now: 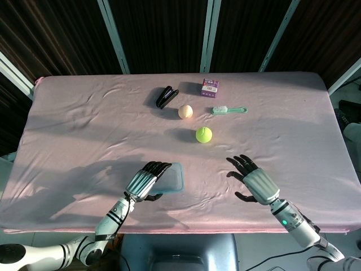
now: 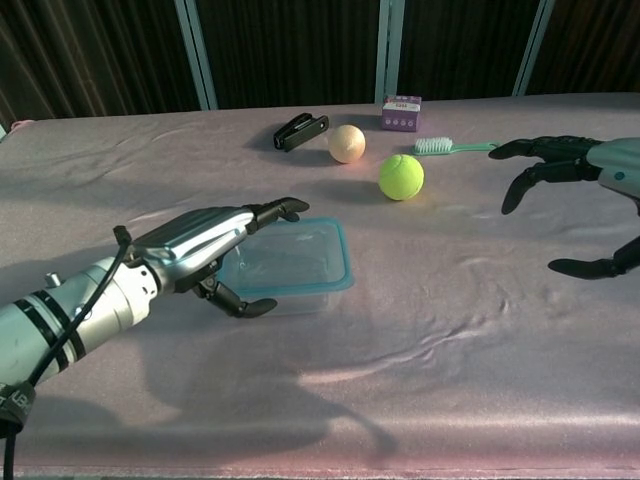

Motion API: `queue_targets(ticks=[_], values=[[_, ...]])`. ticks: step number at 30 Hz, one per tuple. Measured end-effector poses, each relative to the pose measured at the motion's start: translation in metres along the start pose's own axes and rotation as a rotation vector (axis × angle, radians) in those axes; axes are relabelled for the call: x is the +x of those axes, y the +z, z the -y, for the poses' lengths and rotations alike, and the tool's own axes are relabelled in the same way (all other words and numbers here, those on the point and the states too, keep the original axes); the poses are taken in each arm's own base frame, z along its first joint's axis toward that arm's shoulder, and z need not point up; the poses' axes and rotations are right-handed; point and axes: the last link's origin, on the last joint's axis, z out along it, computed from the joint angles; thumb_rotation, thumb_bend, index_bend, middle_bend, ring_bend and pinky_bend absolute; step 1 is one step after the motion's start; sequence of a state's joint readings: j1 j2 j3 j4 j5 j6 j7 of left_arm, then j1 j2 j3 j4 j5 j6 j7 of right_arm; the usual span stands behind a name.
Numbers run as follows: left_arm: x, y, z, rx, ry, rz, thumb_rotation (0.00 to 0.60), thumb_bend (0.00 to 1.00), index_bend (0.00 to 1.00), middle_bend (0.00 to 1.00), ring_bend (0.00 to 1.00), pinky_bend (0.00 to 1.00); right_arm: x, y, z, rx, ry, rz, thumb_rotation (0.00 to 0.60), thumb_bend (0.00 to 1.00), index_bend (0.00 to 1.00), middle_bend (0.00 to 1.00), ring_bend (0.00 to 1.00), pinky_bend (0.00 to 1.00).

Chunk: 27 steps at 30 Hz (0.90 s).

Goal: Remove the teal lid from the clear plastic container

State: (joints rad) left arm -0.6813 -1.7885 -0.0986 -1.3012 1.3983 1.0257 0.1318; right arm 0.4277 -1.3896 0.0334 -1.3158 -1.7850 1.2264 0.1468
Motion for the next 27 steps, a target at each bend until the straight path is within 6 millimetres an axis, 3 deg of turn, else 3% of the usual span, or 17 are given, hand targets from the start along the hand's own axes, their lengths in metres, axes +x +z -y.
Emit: queue_targets(ticks=[3, 15, 27], values=[[-0.001, -0.001, 0.002, 0.004, 0.016, -0.021, 0.6, 0.3, 0.0, 0.35, 0.49, 0.48, -0.004, 0.011, 0.002, 0.037, 0.005, -0.002, 0.6, 0.39, 0.46, 0.17, 0.01, 0.09], [-0.005, -0.003, -0.011, -0.031, -0.018, -0.017, 0.6, 0.3, 0.0, 0.33, 0.47, 0.49, -0.008, 0.018, -0.005, 0.023, 0.005, 0.013, 0.6, 0.39, 0.47, 0.17, 0.01, 0.1], [-0.011, 0.005, -0.02, -0.03, -0.037, 0.023, 0.6, 0.31, 0.0, 0.34, 0.48, 0.49, -0.029, 0.051, 0.034, 0.114, 0.041, 0.043, 0.6, 0.39, 0.5, 0.19, 0.03, 0.12]])
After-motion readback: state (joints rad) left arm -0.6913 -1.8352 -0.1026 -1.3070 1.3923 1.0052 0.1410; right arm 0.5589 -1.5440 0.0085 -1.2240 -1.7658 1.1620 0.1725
